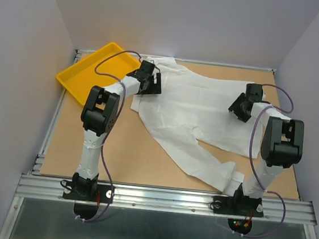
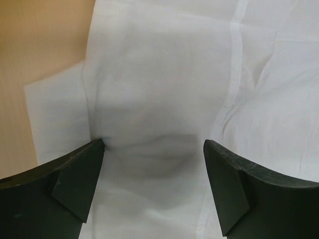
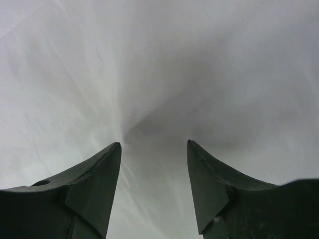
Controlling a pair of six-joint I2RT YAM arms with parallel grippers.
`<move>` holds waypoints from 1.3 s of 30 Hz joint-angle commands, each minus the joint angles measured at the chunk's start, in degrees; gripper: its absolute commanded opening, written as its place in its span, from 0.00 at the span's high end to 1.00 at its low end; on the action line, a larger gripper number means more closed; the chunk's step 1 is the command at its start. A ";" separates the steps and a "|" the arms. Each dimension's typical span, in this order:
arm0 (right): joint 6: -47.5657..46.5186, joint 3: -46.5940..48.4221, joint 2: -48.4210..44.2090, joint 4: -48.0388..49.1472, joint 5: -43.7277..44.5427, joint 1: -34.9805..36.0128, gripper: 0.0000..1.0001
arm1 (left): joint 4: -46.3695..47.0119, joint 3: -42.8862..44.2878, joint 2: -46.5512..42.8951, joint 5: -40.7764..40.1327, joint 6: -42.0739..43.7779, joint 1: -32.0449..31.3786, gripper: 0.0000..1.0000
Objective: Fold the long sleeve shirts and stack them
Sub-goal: Flatten the shirt out
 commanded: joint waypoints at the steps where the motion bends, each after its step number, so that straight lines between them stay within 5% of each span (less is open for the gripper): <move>1: -6.50 3.84 -6.05 -1.49 0.46 3.98 0.38 | -0.72 1.45 -5.24 1.71 1.68 0.38 0.06; 7: -13.37 -3.88 -18.35 -5.98 -6.64 15.31 0.35 | 2.80 -10.58 -22.37 5.67 0.72 0.38 0.03; 15: -18.21 -13.30 -31.72 -14.68 -15.01 31.21 0.35 | -0.61 -23.15 -37.41 -0.92 0.89 0.38 0.03; 39: -10.30 -15.94 -7.92 -8.71 -16.94 61.44 0.37 | -1.23 -36.08 -46.21 -3.03 -2.01 0.73 0.03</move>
